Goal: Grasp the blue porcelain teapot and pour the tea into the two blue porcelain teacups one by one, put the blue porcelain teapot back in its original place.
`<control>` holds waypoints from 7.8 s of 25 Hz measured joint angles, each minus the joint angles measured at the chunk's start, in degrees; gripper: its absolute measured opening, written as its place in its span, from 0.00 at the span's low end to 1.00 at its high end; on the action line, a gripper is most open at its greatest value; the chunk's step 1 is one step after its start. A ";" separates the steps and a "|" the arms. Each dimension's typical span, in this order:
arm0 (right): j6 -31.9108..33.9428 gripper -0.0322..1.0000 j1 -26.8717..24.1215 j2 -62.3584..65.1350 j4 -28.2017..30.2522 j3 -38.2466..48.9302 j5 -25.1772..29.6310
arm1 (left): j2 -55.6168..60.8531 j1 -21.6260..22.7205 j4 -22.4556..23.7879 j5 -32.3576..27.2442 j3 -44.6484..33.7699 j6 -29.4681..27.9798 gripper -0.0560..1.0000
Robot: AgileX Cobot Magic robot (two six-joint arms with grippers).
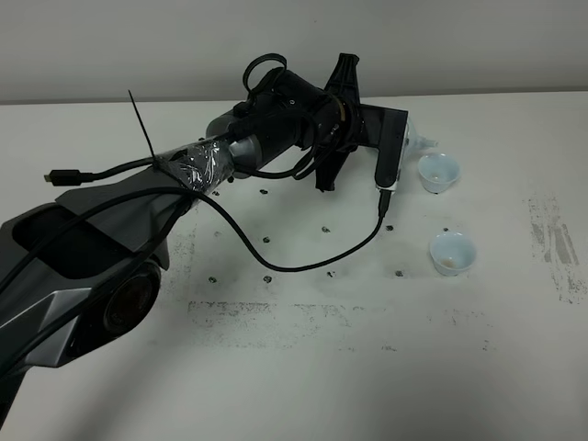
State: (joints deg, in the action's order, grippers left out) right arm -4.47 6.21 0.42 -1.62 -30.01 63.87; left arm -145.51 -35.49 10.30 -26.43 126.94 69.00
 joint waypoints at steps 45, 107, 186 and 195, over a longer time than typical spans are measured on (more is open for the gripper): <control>0.06 0.48 0.00 0.00 0.00 0.00 0.00 | 0.00 1.23 -10.30 3.35 0.00 9.37 0.11; 0.01 0.48 0.00 0.00 0.00 0.00 0.00 | -0.49 -0.23 2.01 2.66 1.54 12.02 0.11; 0.01 0.48 0.00 0.00 0.00 0.00 0.00 | -2.31 -3.28 28.79 8.95 1.54 6.88 0.11; 0.01 0.48 0.00 0.00 0.00 0.00 0.00 | -3.45 -3.22 32.81 11.59 1.59 1.20 0.11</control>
State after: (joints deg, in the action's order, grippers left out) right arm -4.46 6.21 0.42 -1.62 -30.01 63.87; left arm -148.95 -38.71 43.11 -14.84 128.53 70.19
